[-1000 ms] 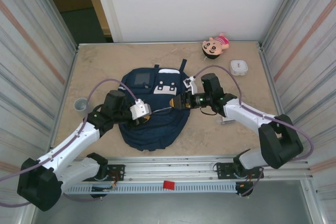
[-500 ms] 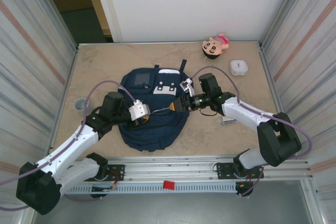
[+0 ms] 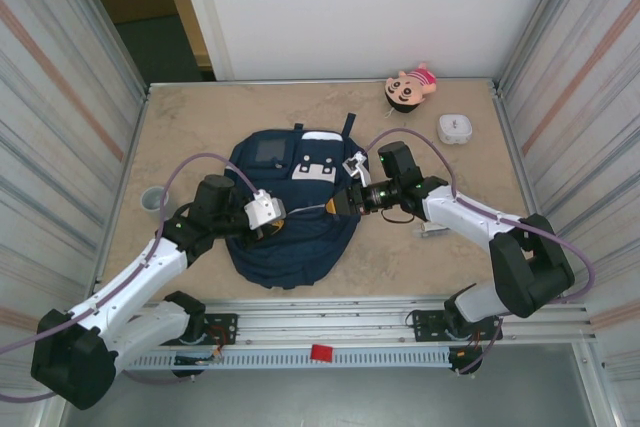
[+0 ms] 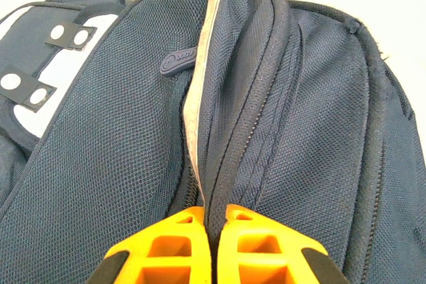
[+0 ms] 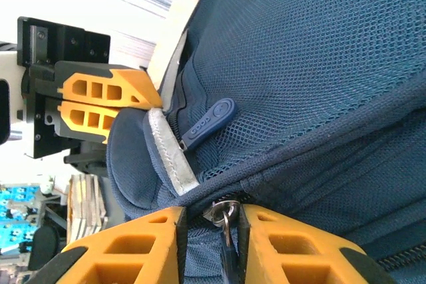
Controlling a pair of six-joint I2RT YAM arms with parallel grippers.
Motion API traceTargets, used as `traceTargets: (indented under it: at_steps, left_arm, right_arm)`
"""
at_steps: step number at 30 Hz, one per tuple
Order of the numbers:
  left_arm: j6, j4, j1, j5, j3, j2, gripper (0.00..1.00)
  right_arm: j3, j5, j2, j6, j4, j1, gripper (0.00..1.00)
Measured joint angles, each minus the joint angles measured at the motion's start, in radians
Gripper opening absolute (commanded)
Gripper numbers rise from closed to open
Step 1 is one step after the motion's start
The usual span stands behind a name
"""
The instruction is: Pack books, pencil case, and school supplies into a backpack
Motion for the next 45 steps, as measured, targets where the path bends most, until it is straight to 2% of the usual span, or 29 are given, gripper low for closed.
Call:
traceTargets:
  at_steps: [2, 7, 17, 23, 30, 36, 45]
  left_arm:
    - [-0.002, 0.000, 0.000, 0.000, 0.000, 0.000, 0.00]
    - [-0.006, 0.002, 0.000, -0.002, -0.001, -0.003, 0.00]
    - [-0.037, 0.005, 0.000, -0.022, -0.001, -0.003, 0.00]
    - [-0.064, 0.023, 0.000, -0.031, -0.001, -0.003, 0.00]
    - [-0.105, 0.033, 0.000, -0.093, 0.000, 0.025, 0.00]
    - [-0.126, 0.042, -0.046, -0.145, 0.012, 0.056, 0.00]
    - [-0.156, 0.048, -0.092, -0.217, 0.043, 0.089, 0.00]
  right_arm:
    - [-0.003, 0.003, 0.000, -0.001, 0.000, 0.000, 0.32]
    - [-0.007, 0.009, 0.000, -0.002, 0.001, 0.006, 0.16]
    - [-0.067, 0.086, -0.057, 0.026, 0.028, 0.033, 0.05]
    - [-0.075, 0.148, -0.099, 0.053, 0.029, 0.074, 0.05]
    - [0.006, 0.282, -0.108, 0.069, -0.071, 0.201, 0.05]
    - [0.064, 0.392, -0.093, 0.112, -0.151, 0.274, 0.06]
    - [0.123, 0.478, -0.074, 0.163, -0.248, 0.292, 0.04]
